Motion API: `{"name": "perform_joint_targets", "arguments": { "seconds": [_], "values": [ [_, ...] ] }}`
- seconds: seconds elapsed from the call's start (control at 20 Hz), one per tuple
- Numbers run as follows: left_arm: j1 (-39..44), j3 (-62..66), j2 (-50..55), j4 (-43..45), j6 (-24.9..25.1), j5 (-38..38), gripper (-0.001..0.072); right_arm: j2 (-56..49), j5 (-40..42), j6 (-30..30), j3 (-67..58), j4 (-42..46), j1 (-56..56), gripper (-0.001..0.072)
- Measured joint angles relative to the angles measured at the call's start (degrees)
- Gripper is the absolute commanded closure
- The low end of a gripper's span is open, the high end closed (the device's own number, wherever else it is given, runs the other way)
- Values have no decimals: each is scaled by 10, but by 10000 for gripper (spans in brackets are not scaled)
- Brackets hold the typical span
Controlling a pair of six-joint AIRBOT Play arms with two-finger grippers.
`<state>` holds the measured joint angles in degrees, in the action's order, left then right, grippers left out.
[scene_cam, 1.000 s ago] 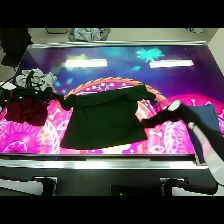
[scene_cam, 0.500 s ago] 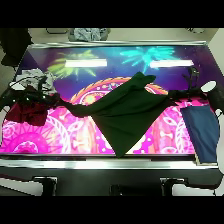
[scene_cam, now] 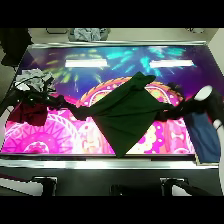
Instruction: Fold the shirts.
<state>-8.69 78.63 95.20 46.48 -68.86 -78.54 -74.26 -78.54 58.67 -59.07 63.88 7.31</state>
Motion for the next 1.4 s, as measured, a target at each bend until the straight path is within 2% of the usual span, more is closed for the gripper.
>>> {"name": "perform_joint_targets", "arguments": {
  "seconds": [0.1,0.25,0.4,0.45,0.55,0.6,0.65,0.7,0.85,0.95,1.0,1.1,1.25,1.4],
  "values": [
    [1,0,0,0,3,-2,673,33,23,4,111,-54,-39,32],
    [1,0,0,0,5,-7,673,54,115,22,231,-156,-114,31],
    [1,0,-1,0,5,-13,674,63,202,66,285,-228,-202,37],
    [1,0,-1,0,5,-15,673,64,232,85,295,-251,-232,80],
    [1,0,-1,0,5,-17,673,66,295,127,306,-280,-277,110],
    [1,0,-1,0,5,-17,673,65,331,139,309,-297,-300,214],
    [1,0,-1,0,5,-17,673,63,359,151,312,-308,-318,367],
    [1,0,-1,0,5,-17,673,59,392,158,315,-315,-336,671],
    [1,0,-3,0,5,-19,675,54,441,162,315,-334,-367,674],
    [1,2,-13,0,5,-18,676,60,451,119,297,-322,-375,674],
    [1,7,-25,0,6,-17,676,68,447,99,279,-297,-377,674],
    [-1,18,-69,-4,5,5,676,95,408,75,217,-192,-381,674],
    [-2,39,-189,-37,5,96,675,163,317,96,62,74,-383,673],
    [-2,66,-344,-66,2,255,676,241,268,135,-129,345,-384,673]
  ]
}}
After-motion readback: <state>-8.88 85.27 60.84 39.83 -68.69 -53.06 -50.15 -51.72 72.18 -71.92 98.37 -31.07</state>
